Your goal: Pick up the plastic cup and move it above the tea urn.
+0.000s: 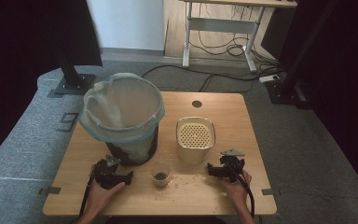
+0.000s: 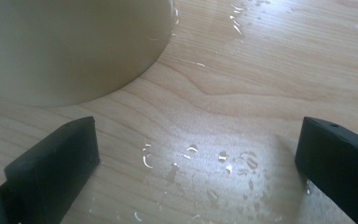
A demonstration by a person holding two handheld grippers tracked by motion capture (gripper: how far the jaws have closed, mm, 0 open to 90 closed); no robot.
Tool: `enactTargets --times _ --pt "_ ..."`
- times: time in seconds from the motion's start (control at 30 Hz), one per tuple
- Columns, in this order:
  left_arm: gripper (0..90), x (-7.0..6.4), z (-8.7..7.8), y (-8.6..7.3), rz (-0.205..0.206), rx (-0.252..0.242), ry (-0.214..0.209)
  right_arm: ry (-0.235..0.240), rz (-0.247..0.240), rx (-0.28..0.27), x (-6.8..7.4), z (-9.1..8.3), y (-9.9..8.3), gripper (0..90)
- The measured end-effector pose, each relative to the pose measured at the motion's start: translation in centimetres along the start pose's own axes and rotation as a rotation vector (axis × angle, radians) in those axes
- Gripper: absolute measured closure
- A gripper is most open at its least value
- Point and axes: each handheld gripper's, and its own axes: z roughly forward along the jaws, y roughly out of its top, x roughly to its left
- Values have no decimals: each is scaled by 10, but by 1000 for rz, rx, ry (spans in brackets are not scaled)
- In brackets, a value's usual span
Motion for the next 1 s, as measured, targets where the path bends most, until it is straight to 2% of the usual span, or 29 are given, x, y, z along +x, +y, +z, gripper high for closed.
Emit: enactTargets --times 0.23,0.37,0.47,0.7,0.87,1.0 --pt "19 2 -3 -3 9 -9 -13 -3 5 1 6 -8 -7 0" --pt "36 4 -4 -4 15 -16 -19 -2 2 13 8 -16 -11 71" --pt "56 5 -5 -5 19 -20 -19 -17 -19 -4 12 -25 -13 73" --pt "69 6 -6 -6 28 -23 -27 69 -37 -122 25 -52 -14 137" --pt "75 6 -7 -6 30 -25 -26 164 -71 -159 42 -62 -18 146" --pt "76 6 -7 -6 29 -25 -25 208 -87 -185 54 -65 -16 172"
